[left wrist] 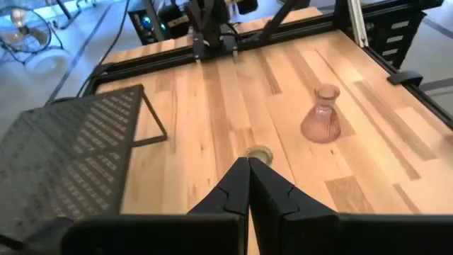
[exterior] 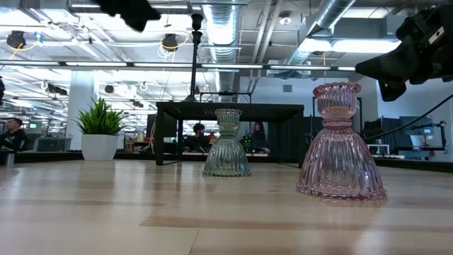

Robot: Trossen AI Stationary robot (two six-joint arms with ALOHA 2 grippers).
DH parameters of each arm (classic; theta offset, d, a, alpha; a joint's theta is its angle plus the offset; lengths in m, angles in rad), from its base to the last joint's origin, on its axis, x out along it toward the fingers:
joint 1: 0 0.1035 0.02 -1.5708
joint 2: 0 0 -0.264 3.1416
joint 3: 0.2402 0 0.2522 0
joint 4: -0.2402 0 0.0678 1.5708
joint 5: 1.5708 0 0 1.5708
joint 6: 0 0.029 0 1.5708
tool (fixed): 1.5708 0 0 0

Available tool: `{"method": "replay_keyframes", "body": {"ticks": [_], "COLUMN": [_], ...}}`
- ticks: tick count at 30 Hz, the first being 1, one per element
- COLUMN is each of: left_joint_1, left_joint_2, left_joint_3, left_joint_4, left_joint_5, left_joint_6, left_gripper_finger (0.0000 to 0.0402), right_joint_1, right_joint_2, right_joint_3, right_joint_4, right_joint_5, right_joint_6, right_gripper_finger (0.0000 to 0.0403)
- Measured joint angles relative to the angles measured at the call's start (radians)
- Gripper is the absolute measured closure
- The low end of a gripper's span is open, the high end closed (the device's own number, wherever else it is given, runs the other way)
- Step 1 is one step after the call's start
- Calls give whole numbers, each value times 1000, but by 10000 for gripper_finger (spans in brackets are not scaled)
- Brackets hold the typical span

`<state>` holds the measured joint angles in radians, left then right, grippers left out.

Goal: Pick & Place candle stick holders
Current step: Put the green glass candle holder on the shelf

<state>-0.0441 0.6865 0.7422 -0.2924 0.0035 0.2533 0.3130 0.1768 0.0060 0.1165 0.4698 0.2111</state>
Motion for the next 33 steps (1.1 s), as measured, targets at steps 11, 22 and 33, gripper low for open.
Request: {"method": "replay_keyframes", "body": {"ticks": [11,22,33], "left_joint_1": [0,0,0], "left_joint_2": [-96,-94,4], "left_joint_3": [-385,-550,-589], "left_joint_4": [395,558,585], "left_joint_5": [35,35,29], "left_joint_6": [-20,-108,-259], "left_gripper_finger": [396,395,396], "right_joint_1": [36,48,48], "right_joint_2": [0,0,14], "right_joint_3": [0,0,0], "right_joint_4": [0,-27,-49], "right_joint_5": [-1,-1,-30], "right_joint_6": [0,0,60], "right_gripper_finger": [403,403,403]}}
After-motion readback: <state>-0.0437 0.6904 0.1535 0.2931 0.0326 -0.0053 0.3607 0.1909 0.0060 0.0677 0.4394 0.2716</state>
